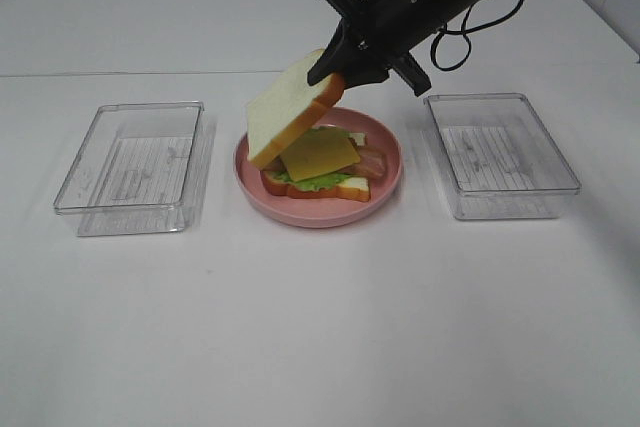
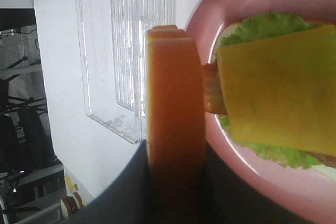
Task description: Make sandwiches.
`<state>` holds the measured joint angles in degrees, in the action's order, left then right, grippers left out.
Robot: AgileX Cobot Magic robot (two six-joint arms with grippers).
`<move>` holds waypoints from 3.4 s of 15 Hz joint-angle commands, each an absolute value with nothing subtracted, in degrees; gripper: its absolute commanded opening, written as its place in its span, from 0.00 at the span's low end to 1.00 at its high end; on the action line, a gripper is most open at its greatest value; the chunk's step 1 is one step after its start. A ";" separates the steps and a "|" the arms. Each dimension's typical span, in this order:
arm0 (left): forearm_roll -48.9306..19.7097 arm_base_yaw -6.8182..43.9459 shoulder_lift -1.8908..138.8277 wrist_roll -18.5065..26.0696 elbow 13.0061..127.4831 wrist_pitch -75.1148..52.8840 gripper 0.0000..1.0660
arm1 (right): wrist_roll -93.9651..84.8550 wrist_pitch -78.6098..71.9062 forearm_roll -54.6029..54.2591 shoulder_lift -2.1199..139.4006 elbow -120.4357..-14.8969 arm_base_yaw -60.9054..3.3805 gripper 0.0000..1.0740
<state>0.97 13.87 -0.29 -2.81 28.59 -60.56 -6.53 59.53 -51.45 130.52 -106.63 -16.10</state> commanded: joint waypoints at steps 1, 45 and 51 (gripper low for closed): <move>0.97 13.98 -1.49 -2.69 28.53 -59.93 0.74 | -7.51 57.64 -54.49 132.47 -106.28 -16.16 0.00; 0.86 13.98 -1.49 -1.15 28.53 -59.93 0.74 | 1.55 67.27 -3.32 48.47 -49.73 -16.33 0.74; 0.80 13.98 -1.49 -1.20 28.53 -59.93 0.74 | 1.15 64.23 -0.80 18.51 -32.66 -16.33 0.73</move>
<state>0.97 13.87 -0.29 -1.15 28.59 -60.56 1.43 64.74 -1.60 18.96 -33.17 -16.16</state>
